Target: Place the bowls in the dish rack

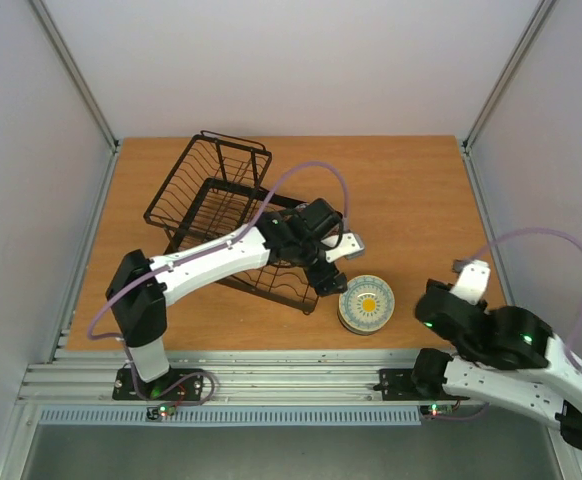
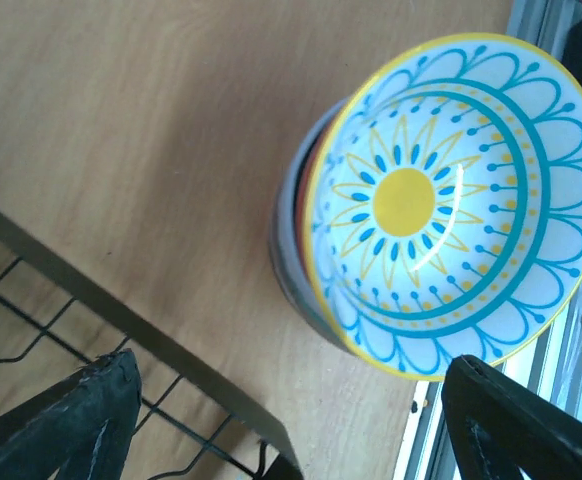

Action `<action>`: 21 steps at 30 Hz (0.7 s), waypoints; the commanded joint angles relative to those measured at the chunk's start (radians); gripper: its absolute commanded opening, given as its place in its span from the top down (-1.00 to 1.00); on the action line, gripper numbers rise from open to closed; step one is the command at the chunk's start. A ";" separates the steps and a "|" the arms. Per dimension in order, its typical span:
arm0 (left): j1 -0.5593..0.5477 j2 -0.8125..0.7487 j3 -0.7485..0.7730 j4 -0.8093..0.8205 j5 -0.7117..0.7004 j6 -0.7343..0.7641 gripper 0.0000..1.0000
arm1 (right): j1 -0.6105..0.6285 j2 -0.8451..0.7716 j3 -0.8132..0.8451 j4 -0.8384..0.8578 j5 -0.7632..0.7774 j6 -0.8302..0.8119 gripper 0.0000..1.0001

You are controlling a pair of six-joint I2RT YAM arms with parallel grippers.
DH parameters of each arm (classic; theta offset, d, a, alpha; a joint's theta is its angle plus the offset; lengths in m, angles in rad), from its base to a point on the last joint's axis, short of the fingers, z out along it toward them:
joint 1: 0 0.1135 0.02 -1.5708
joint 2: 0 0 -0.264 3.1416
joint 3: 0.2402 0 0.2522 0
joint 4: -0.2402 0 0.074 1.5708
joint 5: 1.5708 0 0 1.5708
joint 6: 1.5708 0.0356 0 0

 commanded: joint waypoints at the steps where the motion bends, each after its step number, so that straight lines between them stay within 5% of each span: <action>1: -0.040 0.040 0.053 -0.004 -0.009 -0.005 -0.66 | 0.009 -0.192 -0.056 0.106 0.023 -0.044 0.15; 8: -0.064 0.105 0.108 -0.023 -0.039 -0.012 -0.66 | 0.009 -0.243 -0.079 0.167 -0.015 -0.108 0.20; 13: -0.082 0.144 0.150 -0.051 -0.054 -0.016 -0.28 | 0.009 -0.143 -0.059 0.143 0.000 -0.104 0.20; 21: -0.094 0.186 0.168 -0.052 -0.107 -0.024 -0.16 | 0.009 -0.191 -0.073 0.187 -0.023 -0.147 0.20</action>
